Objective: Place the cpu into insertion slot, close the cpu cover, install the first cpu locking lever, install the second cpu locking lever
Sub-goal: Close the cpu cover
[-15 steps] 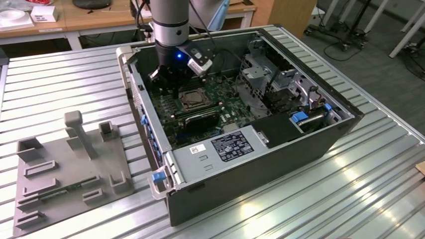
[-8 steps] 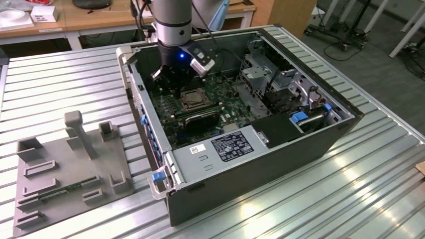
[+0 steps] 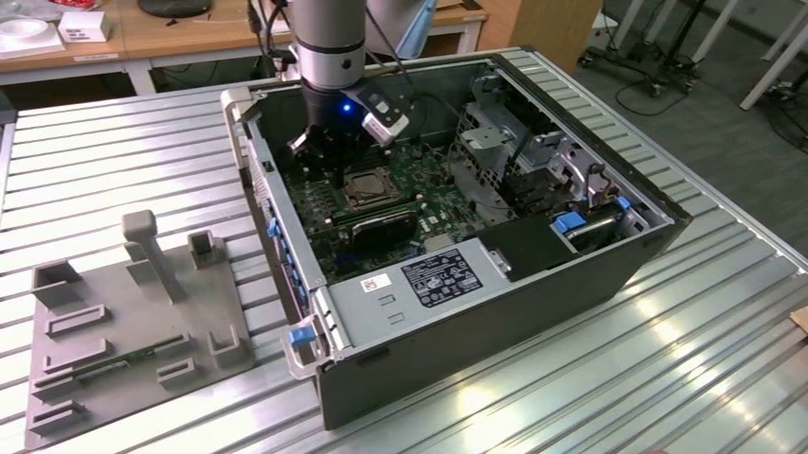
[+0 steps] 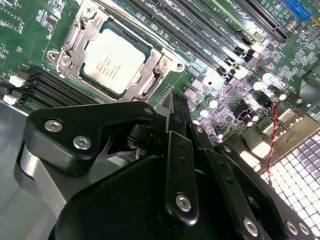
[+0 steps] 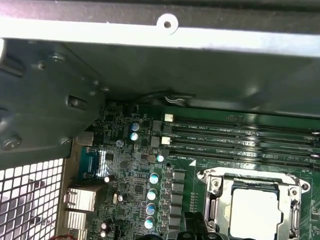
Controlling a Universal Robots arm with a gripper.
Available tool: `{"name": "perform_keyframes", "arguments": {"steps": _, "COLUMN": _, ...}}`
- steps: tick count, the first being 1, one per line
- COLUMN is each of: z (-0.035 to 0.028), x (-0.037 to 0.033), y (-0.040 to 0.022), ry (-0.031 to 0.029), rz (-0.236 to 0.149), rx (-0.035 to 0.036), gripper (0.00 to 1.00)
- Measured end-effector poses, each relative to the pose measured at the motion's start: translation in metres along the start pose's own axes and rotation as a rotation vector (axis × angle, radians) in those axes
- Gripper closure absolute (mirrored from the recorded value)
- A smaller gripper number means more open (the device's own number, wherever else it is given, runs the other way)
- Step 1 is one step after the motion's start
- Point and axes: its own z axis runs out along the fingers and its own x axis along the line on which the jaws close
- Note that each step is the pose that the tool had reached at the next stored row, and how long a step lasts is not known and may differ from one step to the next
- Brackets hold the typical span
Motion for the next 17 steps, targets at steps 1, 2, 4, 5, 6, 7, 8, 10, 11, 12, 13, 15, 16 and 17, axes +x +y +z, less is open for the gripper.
{"name": "perform_keyframes", "arguments": {"steps": 1, "z": 0.0001, "x": 0.0000, "y": 0.0000, "ry": 0.0002, "rz": 0.000, "rx": 0.0003, "gripper": 0.89}}
{"name": "perform_keyframes", "arguments": {"steps": 2, "z": 0.0001, "x": 0.0000, "y": 0.0000, "ry": 0.0002, "rz": 0.000, "rx": 0.0003, "gripper": 0.89}}
{"name": "perform_keyframes", "arguments": {"steps": 4, "z": 0.0003, "x": -0.0033, "y": -0.0003, "ry": 0.0002, "rz": 0.000, "rx": 0.0002, "gripper": 0.89}}
{"name": "perform_keyframes", "arguments": {"steps": 5, "z": 0.0004, "x": -0.0059, "y": -0.0005, "ry": 0.0002, "rz": 0.000, "rx": 0.0001, "gripper": 0.89}}
{"name": "perform_keyframes", "arguments": {"steps": 6, "z": 0.0005, "x": -0.0081, "y": -0.0008, "ry": 0.0004, "rz": 0.000, "rx": 0.0002, "gripper": 0.89}}
{"name": "perform_keyframes", "arguments": {"steps": 7, "z": 0.0006, "x": -0.0102, "y": -0.0010, "ry": 0.0003, "rz": 0.000, "rx": 0.0001, "gripper": 0.89}}
{"name": "perform_keyframes", "arguments": {"steps": 8, "z": 0.0008, "x": -0.0126, "y": -0.0012, "ry": 0.0004, "rz": 0.000, "rx": 0.0001, "gripper": 0.89}}
{"name": "perform_keyframes", "arguments": {"steps": 10, "z": 0.0010, "x": -0.0163, "y": -0.0015, "ry": 0.0004, "rz": 0.000, "rx": 0.0001, "gripper": 0.89}}
{"name": "perform_keyframes", "arguments": {"steps": 11, "z": 0.0011, "x": -0.0175, "y": -0.0016, "ry": 0.0004, "rz": 0.000, "rx": 0.0001, "gripper": 0.89}}
{"name": "perform_keyframes", "arguments": {"steps": 12, "z": 0.0011, "x": -0.0182, "y": -0.0017, "ry": 0.0004, "rz": 0.000, "rx": 0.0002, "gripper": 0.89}}
{"name": "perform_keyframes", "arguments": {"steps": 13, "z": 0.0011, "x": -0.0182, "y": -0.0018, "ry": 0.0004, "rz": 0.000, "rx": 0.0002, "gripper": 0.89}}
{"name": "perform_keyframes", "arguments": {"steps": 15, "z": 0.0011, "x": -0.0184, "y": -0.0017, "ry": 0.0004, "rz": 0.000, "rx": 0.0002, "gripper": 0.89}}
{"name": "perform_keyframes", "arguments": {"steps": 16, "z": 0.0011, "x": -0.0185, "y": -0.0017, "ry": 0.0004, "rz": 0.000, "rx": 0.0002, "gripper": 0.89}}
{"name": "perform_keyframes", "arguments": {"steps": 17, "z": 0.0012, "x": -0.0188, "y": -0.0018, "ry": 0.0003, "rz": 0.001, "rx": 0.0001, "gripper": 0.89}}
